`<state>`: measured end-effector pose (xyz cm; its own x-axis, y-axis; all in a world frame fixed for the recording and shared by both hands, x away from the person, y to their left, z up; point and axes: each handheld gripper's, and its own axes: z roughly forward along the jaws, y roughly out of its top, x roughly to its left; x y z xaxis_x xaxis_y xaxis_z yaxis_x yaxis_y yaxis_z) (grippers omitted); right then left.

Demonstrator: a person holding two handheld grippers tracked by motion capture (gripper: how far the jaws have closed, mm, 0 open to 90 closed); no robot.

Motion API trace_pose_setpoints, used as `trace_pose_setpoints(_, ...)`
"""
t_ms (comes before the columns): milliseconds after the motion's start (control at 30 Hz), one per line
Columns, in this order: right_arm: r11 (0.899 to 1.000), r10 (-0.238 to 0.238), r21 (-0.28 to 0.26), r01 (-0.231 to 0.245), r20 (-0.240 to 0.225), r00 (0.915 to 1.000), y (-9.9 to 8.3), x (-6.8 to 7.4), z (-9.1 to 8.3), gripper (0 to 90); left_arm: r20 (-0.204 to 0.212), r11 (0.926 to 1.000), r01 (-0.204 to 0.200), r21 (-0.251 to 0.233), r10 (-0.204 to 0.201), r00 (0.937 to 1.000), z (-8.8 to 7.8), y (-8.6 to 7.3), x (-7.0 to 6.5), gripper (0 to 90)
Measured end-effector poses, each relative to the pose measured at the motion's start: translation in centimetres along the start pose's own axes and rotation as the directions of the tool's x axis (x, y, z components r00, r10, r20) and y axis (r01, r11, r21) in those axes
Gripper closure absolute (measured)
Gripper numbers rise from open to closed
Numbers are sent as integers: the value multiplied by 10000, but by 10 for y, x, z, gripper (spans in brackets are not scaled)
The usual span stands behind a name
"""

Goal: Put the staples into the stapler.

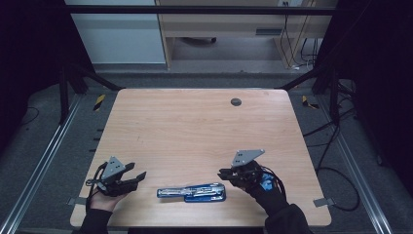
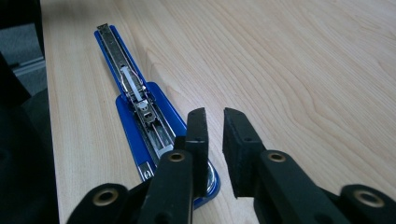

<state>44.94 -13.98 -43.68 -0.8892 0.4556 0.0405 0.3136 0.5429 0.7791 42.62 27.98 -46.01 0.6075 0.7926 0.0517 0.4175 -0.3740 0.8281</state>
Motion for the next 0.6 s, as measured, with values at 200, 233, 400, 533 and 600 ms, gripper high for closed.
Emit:
trace_pose_setpoints(200,9989,465,-79,-464,227,9987,-15,6,-6,893,511,9994,-278,-205,288,9983,-2,3,-9,420)
trace_pose_setpoints(233,9984,563,-115,-561,188,9982,-17,7,-7,900,644,9991,-367,-208,380,9972,-2,4,-11,422)
trace_pose_setpoints(400,9976,688,13,-688,2,9976,-24,15,-4,900,1304,9946,-1029,-125,1036,9860,-1,5,-18,418)
trace_pose_setpoints(533,9977,651,215,-649,-80,9978,-27,18,1,900,1569,9902,-1398,-78,1392,9778,-1,6,-23,403)
trace_pose_setpoints(600,9972,691,281,-688,-119,9975,-27,19,3,900,1703,9891,-1471,-102,1467,9744,-2,6,-25,400)
